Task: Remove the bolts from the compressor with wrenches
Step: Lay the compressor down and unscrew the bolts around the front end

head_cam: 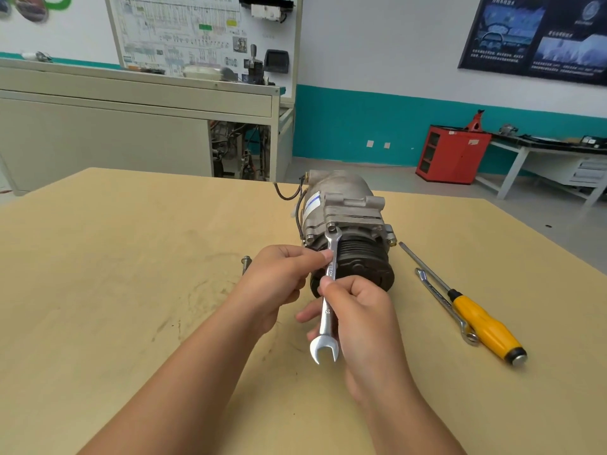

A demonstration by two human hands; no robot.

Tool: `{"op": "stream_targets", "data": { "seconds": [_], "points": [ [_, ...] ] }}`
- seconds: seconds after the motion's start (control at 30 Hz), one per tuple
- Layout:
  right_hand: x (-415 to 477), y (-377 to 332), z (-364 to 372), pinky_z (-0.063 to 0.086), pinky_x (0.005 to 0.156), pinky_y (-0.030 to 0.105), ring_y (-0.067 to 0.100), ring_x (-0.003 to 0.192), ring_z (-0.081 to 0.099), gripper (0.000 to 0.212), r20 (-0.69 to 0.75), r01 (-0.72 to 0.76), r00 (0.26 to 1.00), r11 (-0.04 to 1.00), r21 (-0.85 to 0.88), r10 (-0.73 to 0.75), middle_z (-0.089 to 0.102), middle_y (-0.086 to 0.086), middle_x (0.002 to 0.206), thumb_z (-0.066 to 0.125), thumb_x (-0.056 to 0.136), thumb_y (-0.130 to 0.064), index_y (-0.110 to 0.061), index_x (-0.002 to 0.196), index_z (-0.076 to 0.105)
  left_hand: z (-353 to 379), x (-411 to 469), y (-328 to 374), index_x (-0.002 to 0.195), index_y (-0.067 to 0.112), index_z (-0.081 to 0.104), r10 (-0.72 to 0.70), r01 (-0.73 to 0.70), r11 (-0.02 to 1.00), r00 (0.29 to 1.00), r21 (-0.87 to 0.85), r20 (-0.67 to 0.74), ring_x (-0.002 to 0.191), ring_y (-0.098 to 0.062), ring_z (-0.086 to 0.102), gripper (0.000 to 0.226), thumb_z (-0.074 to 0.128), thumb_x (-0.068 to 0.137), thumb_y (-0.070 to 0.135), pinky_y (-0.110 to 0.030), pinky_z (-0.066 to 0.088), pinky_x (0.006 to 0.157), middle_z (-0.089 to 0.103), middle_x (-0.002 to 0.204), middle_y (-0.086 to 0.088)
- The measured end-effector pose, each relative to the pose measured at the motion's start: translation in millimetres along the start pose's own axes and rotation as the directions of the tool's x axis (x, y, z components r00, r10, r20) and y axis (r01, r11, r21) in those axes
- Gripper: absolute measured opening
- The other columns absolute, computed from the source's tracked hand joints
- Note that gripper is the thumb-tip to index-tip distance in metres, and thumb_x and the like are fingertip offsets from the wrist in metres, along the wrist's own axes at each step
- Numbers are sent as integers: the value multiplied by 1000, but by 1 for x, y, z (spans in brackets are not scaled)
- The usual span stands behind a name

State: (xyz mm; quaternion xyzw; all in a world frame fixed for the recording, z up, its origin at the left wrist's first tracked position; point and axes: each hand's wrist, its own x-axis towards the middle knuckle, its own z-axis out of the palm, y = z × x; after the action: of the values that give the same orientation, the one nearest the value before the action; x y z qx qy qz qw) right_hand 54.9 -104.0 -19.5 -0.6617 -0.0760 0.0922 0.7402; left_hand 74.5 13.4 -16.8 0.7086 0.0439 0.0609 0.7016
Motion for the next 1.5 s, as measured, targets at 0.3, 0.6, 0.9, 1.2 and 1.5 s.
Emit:
{"op": "stream_targets", "data": {
  "seconds": [0.3,0.6,0.9,1.2,1.5],
  "points": [
    [3,3,4,45,41,24,14,33,49,18,-2,2,1000,998,69,-2,64,8,51,52,93,-13,0,82,53,2,-3,-6,39,23,59,14,-15,999,999,-36,-43,33,-4,27,47,66,86,25,-13,24,36,31,38,15],
    [6,9,4,44,39,22,15,34,52,17,-36,93,995,993,-69,-95,66,8,52,53,93,-15,-4,81,54,0,0,-10,48,20,61,-4,3,996,1000,-86,-21,40,-7,24,38,66,85,27,-17,25,38,29,45,10],
    [11,13,5,44,39,23,19,36,55,17,-5,98,995,994,-45,-99,65,9,52,52,93,-13,-4,79,54,0,-1,-10,69,8,66,-78,91,985,992,-149,95,37,-11,27,26,63,85,29,-29,18,48,37,40,1],
    [11,13,-6,48,52,25,17,52,56,26,370,-278,923,852,443,109,58,8,62,50,84,-26,-4,81,62,1,-1,-5,72,5,63,-160,216,916,970,-337,185,24,-8,35,22,64,73,27,-12,28,28,37,36,3],
    [17,17,-5,40,52,23,10,40,44,17,393,-411,895,730,547,210,45,0,51,50,79,-26,-9,75,54,0,1,-10,60,12,73,-140,182,944,976,-277,165,30,-13,47,23,68,70,32,-18,39,32,50,44,-1]
  ]
}}
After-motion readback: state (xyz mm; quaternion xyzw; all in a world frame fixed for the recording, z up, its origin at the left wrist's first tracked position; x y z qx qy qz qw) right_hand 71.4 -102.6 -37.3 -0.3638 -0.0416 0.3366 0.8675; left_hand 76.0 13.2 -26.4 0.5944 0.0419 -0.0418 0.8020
